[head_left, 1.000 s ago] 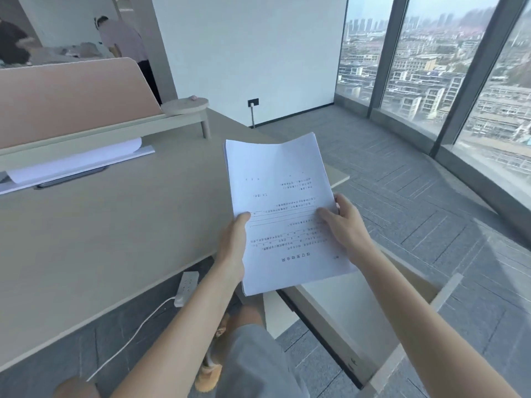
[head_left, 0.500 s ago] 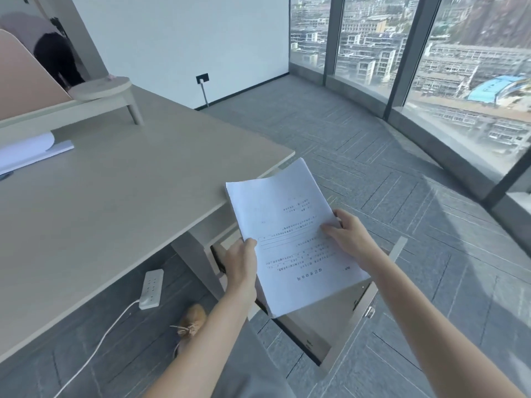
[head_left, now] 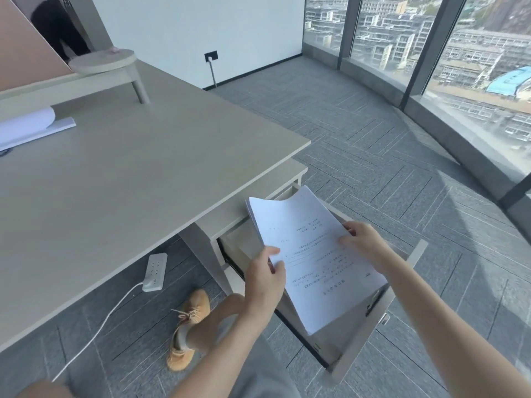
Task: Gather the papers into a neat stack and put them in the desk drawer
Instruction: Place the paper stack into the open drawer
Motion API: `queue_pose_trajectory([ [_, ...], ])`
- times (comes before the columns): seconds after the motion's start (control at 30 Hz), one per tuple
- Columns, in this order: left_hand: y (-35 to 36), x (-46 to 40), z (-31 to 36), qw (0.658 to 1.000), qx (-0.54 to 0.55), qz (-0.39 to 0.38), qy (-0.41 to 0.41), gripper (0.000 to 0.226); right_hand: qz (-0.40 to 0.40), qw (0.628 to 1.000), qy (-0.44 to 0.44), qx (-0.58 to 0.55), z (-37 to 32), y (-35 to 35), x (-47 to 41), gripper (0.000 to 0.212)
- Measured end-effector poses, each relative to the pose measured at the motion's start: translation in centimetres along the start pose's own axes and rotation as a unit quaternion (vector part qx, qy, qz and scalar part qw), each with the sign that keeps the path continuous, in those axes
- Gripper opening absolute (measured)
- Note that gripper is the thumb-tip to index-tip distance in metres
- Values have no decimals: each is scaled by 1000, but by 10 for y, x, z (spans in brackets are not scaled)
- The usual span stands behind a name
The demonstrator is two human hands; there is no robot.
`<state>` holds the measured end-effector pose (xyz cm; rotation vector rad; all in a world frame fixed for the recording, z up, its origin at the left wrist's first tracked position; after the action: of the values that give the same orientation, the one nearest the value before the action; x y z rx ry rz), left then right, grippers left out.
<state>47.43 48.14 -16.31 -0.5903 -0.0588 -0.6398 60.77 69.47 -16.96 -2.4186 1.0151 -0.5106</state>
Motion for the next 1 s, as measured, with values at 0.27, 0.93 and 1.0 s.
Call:
queue_pose_trajectory([
  [0.27, 25, -18, -7, 962, -255, -40, 90, 28, -36, 989, -28, 141, 4, 16, -19, 35],
  [0.93, 63, -34, -15, 816, -547, -152, 109, 28, -92, 950, 11, 297, 31, 37, -41, 46],
  [1.0, 66, -36, -16, 803, -563, -171, 94, 30, -103, 947, 23, 303, 33, 38, -41, 34],
])
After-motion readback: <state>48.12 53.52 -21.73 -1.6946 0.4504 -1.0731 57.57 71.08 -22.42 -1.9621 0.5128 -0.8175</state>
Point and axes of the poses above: each hand's wrist, its own x-axis away from the middle knuckle, its own y-axis out of the palm, z = x × y, the point moved 3 cm from there along -x, towards the middle knuckle, and after that the axes turned 13 degrees about -y, right-handed, at the moved point
